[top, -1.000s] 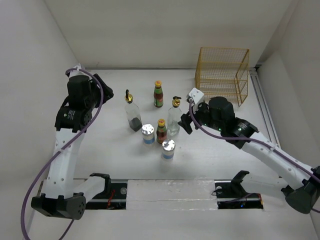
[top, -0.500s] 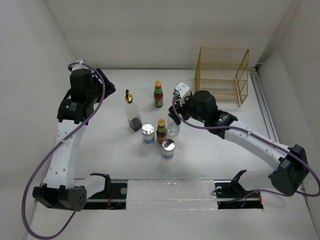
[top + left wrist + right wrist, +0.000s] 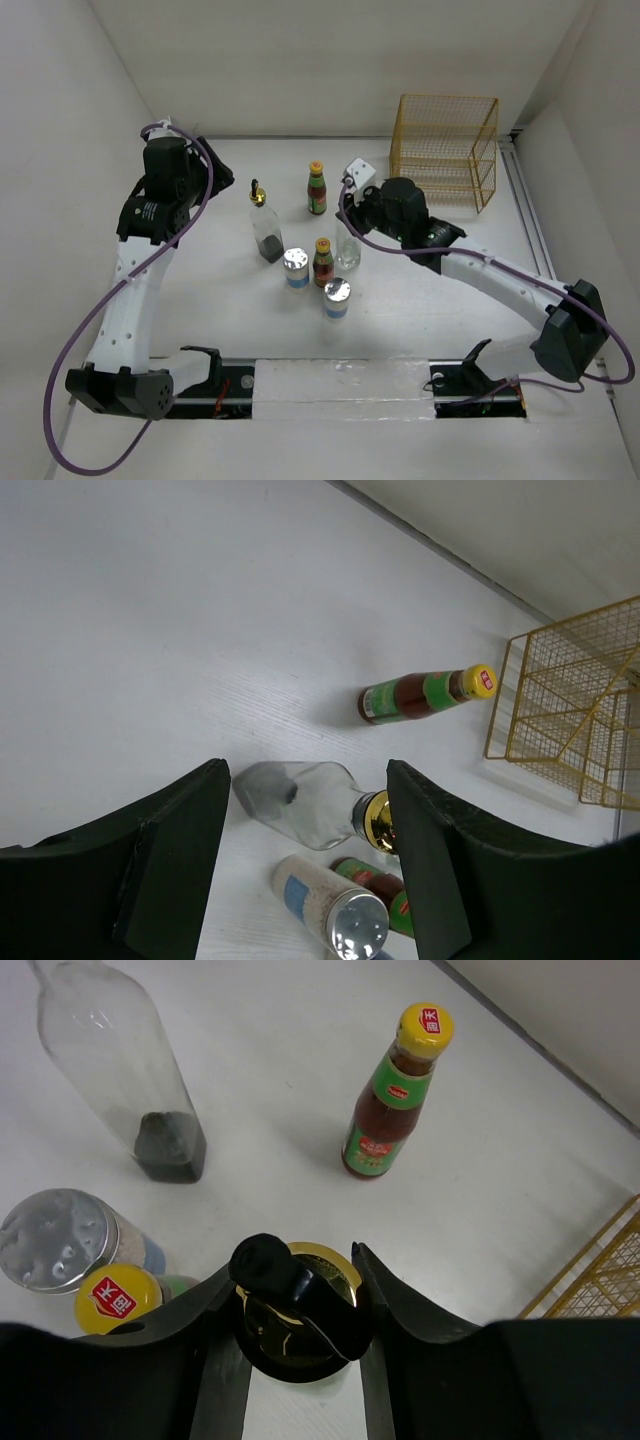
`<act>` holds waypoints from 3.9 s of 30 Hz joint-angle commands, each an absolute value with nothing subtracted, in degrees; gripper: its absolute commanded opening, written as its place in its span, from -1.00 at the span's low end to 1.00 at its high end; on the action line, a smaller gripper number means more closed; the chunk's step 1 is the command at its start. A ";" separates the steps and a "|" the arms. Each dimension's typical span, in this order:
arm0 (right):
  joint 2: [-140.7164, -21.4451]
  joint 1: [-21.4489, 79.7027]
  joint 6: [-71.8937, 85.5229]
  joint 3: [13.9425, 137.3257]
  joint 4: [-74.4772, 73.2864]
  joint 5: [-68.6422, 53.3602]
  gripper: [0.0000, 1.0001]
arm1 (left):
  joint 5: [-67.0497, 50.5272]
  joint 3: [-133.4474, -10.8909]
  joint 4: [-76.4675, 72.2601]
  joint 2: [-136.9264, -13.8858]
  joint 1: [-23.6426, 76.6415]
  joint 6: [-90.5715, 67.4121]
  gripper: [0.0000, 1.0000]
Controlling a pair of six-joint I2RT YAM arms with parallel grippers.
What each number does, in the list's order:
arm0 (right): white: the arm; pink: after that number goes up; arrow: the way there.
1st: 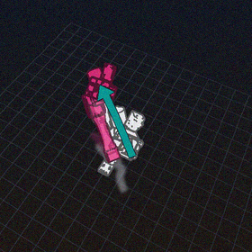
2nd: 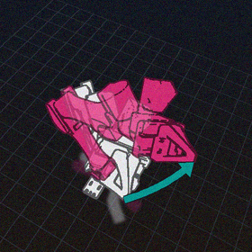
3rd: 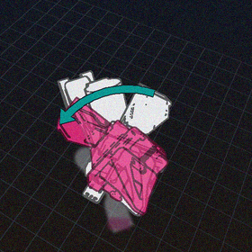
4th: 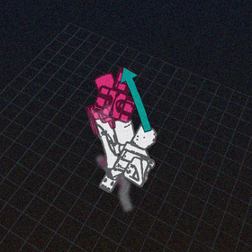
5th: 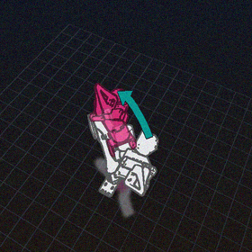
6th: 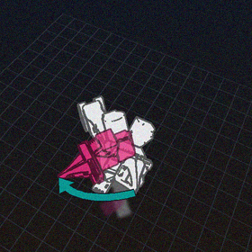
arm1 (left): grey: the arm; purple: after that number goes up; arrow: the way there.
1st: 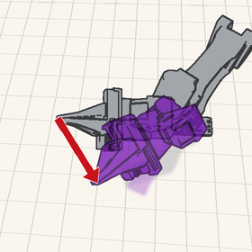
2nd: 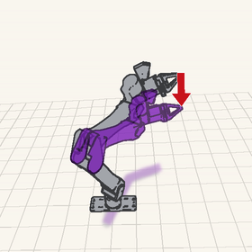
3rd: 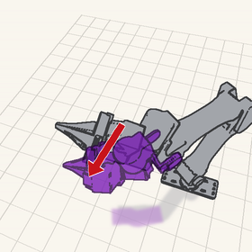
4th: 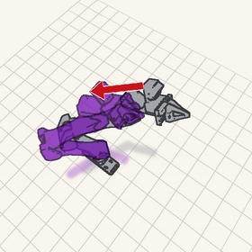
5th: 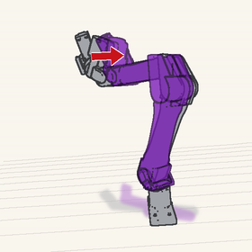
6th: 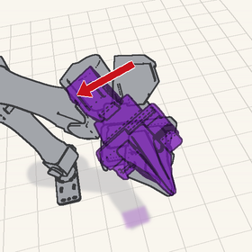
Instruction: Organize the condiment bottles
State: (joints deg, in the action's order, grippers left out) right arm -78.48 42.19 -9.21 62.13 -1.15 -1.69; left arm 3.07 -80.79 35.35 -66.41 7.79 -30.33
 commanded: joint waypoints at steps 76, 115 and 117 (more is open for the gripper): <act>-127.08 2.29 0.35 152.58 8.08 -10.72 -1.00 | 6.59 -78.13 34.37 -69.52 7.91 -31.20 0.12; -121.56 0.71 2.46 124.29 28.48 -13.97 -1.00 | 6.86 -79.63 35.95 -74.44 7.91 -32.34 0.10; -120.42 0.70 2.46 121.91 28.48 -15.47 -1.00 | 6.24 -79.01 35.95 -73.83 7.91 -32.34 0.10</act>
